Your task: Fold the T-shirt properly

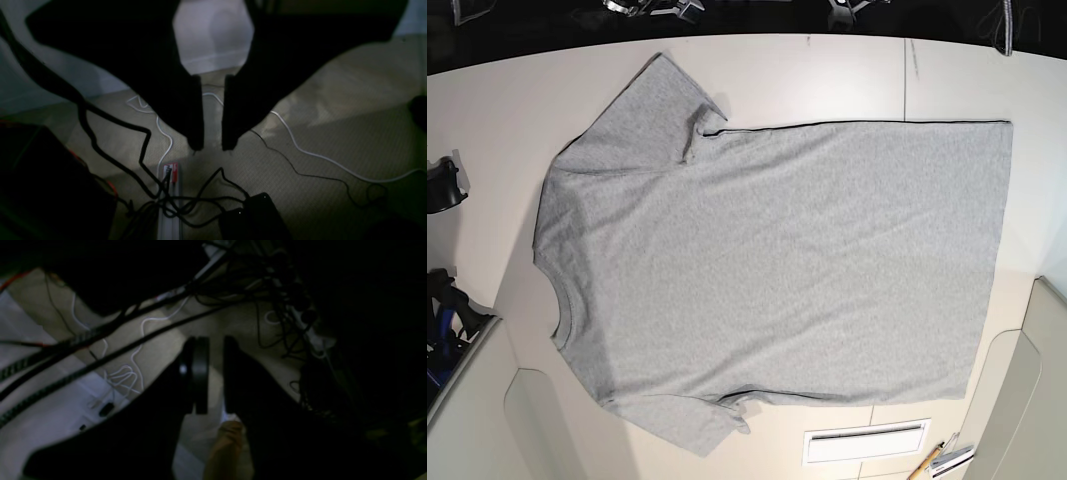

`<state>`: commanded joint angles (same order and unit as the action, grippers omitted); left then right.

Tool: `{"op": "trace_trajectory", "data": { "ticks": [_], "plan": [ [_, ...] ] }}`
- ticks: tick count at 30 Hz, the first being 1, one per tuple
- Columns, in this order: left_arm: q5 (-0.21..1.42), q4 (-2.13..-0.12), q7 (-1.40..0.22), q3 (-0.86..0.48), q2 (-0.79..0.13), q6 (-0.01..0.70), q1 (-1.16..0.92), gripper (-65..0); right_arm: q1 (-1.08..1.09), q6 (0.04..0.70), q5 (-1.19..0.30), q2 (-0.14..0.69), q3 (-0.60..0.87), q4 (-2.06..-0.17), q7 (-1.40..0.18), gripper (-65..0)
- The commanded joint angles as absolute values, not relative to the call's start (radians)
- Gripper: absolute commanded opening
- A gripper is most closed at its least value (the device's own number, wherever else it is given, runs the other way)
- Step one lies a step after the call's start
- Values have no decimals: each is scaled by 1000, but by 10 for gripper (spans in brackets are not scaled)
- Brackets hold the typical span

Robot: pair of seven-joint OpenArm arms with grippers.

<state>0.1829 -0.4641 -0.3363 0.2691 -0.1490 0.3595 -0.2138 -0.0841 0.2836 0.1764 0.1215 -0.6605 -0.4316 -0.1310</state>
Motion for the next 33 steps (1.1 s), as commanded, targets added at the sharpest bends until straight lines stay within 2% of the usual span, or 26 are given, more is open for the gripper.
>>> {"op": "trace_trajectory", "data": {
  "ticks": [6, 15, 22, 27, 30, 33],
  "plan": [
    [184, -593, -337, 269, -187, 360, -313, -551, -138, 284, 176, 168, -661, -517, -131, -582],
    [274, -750, -347, 269, -262, 360, -432, -551, -315, 284, 119, 362, -661, -834, -131, -582],
    [321, -915, -484, 269, -301, 359, -558, -551, -476, 284, 121, 502, -660, -1064, -146, -582],
    [386, -1089, -495, 266, -351, 358, -675, -551, -568, 284, 123, 598, -660, -1242, -191, -582],
    [385, -1211, -508, 234, -370, 347, -750, -551, -609, 284, 124, 658, -660, -1348, -197, -582],
    [385, -1333, -529, 147, -377, 348, -822, -551, -645, 284, 124, 703, -660, -1455, -260, -582]
  ]
}}
